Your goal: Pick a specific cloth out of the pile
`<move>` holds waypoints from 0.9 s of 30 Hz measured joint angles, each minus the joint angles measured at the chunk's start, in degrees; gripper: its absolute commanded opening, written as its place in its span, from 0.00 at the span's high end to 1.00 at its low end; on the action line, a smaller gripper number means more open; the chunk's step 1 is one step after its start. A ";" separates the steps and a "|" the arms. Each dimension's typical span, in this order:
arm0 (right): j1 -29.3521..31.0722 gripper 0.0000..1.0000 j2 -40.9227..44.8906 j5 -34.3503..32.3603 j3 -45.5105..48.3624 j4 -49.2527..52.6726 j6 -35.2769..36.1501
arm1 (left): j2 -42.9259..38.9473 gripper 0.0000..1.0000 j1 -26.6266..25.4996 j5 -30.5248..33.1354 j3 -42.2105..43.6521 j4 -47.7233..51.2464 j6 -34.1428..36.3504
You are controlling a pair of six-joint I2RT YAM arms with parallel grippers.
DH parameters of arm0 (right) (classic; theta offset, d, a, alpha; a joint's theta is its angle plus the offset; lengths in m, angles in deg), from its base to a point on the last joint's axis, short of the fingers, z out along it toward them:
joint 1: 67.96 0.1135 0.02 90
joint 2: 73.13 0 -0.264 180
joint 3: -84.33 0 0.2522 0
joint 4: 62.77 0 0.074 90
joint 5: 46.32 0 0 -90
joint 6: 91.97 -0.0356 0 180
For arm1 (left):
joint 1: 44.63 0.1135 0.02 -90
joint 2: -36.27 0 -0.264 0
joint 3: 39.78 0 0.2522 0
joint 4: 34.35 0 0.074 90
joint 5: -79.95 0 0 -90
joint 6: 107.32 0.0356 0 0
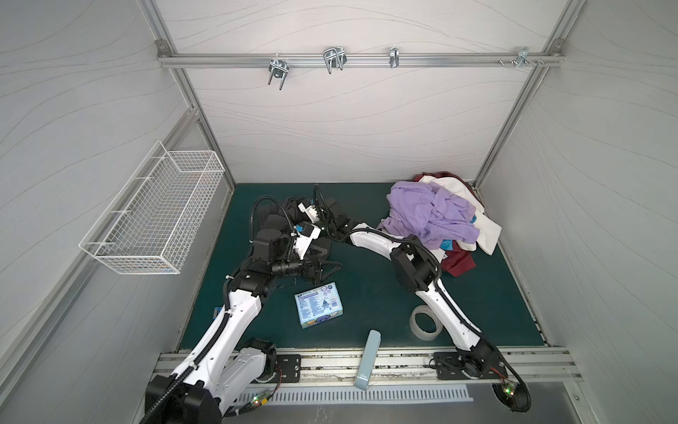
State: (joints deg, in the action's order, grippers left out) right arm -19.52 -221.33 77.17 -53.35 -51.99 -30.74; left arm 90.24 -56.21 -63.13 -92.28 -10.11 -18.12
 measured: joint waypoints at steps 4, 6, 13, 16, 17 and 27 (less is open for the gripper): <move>-0.33 0.01 5.62 -1.86 5.79 2.73 2.34 | -0.92 0.01 0.00 0.66 0.00 0.63 0.24; -0.85 0.01 10.62 -3.61 11.78 3.48 3.21 | -1.38 0.01 0.00 0.85 0.02 0.81 0.33; -5.29 0.01 28.65 -9.35 28.85 9.70 6.54 | -1.66 0.01 0.00 2.08 0.72 1.27 0.92; -8.39 0.01 39.19 -13.42 36.98 13.38 9.97 | -1.07 0.01 -0.02 2.47 0.72 1.25 0.94; -9.35 0.01 43.04 -14.84 39.58 14.80 11.08 | -0.72 0.01 -0.07 3.02 0.72 1.22 0.74; -21.90 0.01 74.75 -27.32 55.87 26.32 19.80 | 2.71 0.01 -1.86 31.80 -1.86 4.90 -6.32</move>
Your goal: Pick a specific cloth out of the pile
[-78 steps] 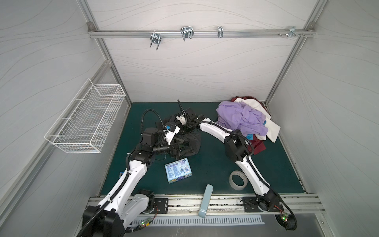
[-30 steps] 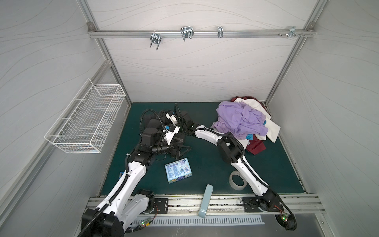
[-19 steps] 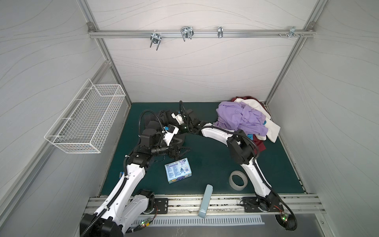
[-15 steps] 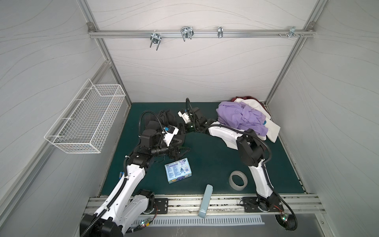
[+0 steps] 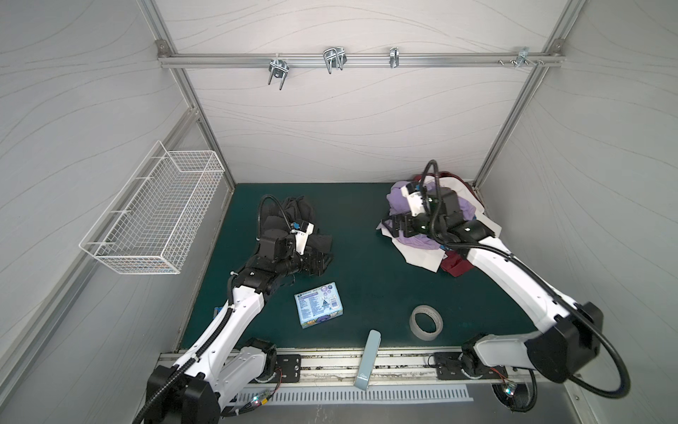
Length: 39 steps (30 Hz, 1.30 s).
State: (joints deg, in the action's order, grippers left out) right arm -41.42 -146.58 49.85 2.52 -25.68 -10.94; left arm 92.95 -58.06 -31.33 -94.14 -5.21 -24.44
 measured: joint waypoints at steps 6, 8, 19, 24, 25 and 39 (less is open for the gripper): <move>-12.26 0.01 6.99 -10.47 10.27 1.90 1.44 | -1.18 0.01 0.02 28.87 0.59 -1.42 -2.80; -14.58 0.01 7.39 -13.94 13.97 0.92 1.25 | -2.08 0.01 0.02 36.87 4.85 -6.01 -2.71; -15.87 0.01 2.54 -26.91 38.23 -30.27 4.81 | 6.34 0.01 2.43 55.89 24.37 -36.70 4.02; -15.87 0.01 -6.12 -28.61 42.77 -47.25 6.99 | 15.13 0.01 6.08 55.43 24.79 -49.75 4.59; -15.87 0.01 -7.06 -28.48 43.19 -49.27 7.17 | 16.20 0.01 6.29 54.82 24.92 -51.91 4.83; -17.31 0.01 -16.17 -21.90 44.11 -68.43 8.39 | 34.62 0.01 7.93 41.11 29.57 -80.78 8.00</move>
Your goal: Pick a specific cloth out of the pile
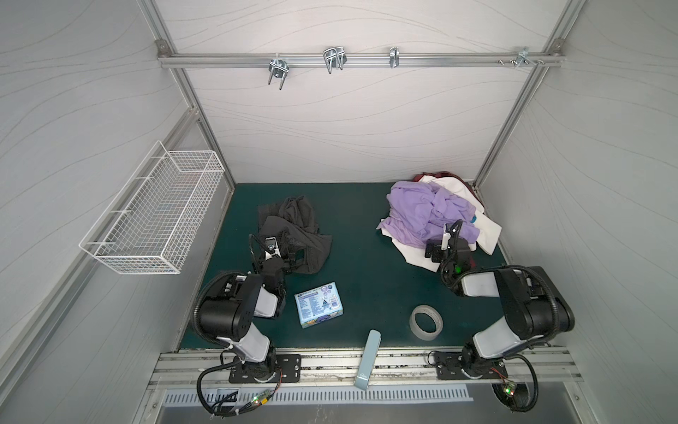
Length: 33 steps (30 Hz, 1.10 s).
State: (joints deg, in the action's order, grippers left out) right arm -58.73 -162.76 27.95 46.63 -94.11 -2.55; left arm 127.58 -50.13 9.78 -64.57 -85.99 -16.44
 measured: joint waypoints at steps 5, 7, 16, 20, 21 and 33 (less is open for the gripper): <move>-1.66 0.01 -0.11 3.96 -0.31 -0.35 -0.04 | -1.18 0.01 1.66 -5.07 -2.97 1.46 0.48; -2.21 0.01 -0.11 4.81 -0.44 -0.31 -0.07 | -1.53 0.01 2.78 -7.15 -5.81 5.44 0.37; -2.58 0.01 -0.11 6.84 -0.44 -0.24 -0.09 | -1.64 0.01 7.80 -15.06 -13.16 17.44 -2.38; -2.58 0.01 -0.11 6.93 -0.44 -0.24 -0.09 | -1.64 0.01 7.80 -16.04 -13.16 18.62 -2.62; -2.58 0.01 -0.11 6.93 -0.44 -0.24 -0.11 | -1.64 0.01 7.80 -16.13 -13.16 18.82 -2.62; -2.58 0.01 -0.11 7.04 -0.44 -0.24 -0.11 | -1.64 0.01 7.80 -16.48 -13.16 19.08 -2.64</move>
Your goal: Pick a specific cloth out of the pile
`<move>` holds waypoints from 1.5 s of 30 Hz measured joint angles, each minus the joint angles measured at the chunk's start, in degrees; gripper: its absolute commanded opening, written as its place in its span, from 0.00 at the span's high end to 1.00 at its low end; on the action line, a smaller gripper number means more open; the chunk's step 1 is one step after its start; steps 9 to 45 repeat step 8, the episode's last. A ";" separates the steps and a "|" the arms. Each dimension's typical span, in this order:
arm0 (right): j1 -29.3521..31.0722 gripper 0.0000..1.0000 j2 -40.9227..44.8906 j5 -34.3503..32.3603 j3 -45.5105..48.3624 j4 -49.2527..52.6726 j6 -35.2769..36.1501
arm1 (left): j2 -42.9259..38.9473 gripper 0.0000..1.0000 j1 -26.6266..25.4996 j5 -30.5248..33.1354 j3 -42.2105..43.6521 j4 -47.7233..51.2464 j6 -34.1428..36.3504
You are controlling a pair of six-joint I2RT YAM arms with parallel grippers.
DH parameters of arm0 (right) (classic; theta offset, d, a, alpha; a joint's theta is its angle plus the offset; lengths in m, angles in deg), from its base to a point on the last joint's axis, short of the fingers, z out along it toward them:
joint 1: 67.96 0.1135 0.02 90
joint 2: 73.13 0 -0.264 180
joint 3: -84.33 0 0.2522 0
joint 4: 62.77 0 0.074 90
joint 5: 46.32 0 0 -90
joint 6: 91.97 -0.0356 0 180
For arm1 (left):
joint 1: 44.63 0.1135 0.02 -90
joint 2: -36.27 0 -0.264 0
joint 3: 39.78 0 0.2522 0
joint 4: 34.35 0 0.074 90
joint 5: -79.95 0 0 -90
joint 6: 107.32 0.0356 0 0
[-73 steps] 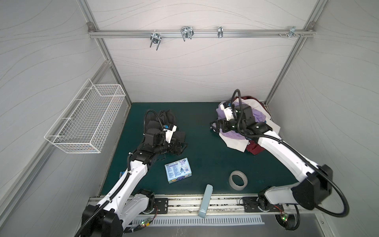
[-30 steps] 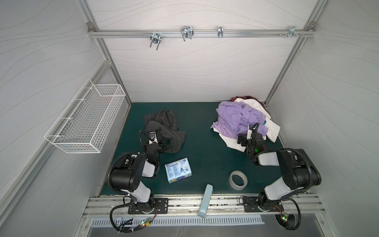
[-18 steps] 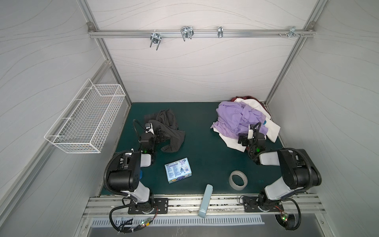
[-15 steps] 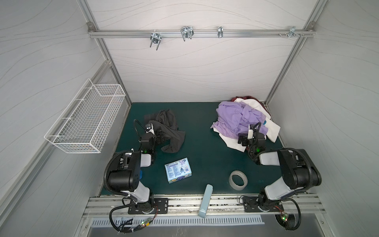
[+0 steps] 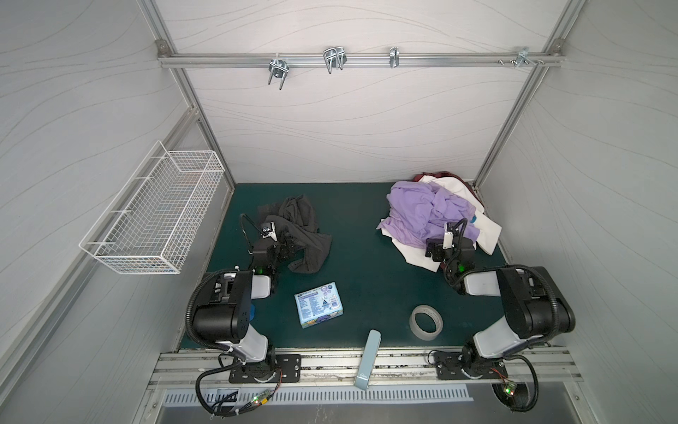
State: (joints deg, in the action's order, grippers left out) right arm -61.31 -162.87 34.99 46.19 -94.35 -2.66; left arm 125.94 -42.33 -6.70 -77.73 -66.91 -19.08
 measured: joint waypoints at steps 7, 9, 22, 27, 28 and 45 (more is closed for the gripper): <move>0.00 0.01 0.00 0.00 0.00 0.00 0.00 | 0.00 0.01 0.00 0.00 0.00 0.24 0.00; 0.00 0.01 0.00 0.00 0.00 0.00 0.00 | 0.00 0.01 0.00 0.00 0.00 0.24 0.00; 0.00 0.01 0.00 0.00 0.00 0.00 0.00 | 0.00 0.01 0.00 0.00 0.00 0.24 0.00; 0.00 0.01 0.00 0.00 0.00 0.00 0.00 | 0.00 0.01 0.00 0.00 0.00 0.24 0.00; 0.00 0.01 0.00 0.00 0.00 0.00 0.00 | 0.00 0.01 0.00 0.00 0.00 0.24 0.00; 0.00 0.01 0.00 0.00 0.00 0.00 0.00 | 0.00 0.01 0.00 0.00 0.00 0.24 0.00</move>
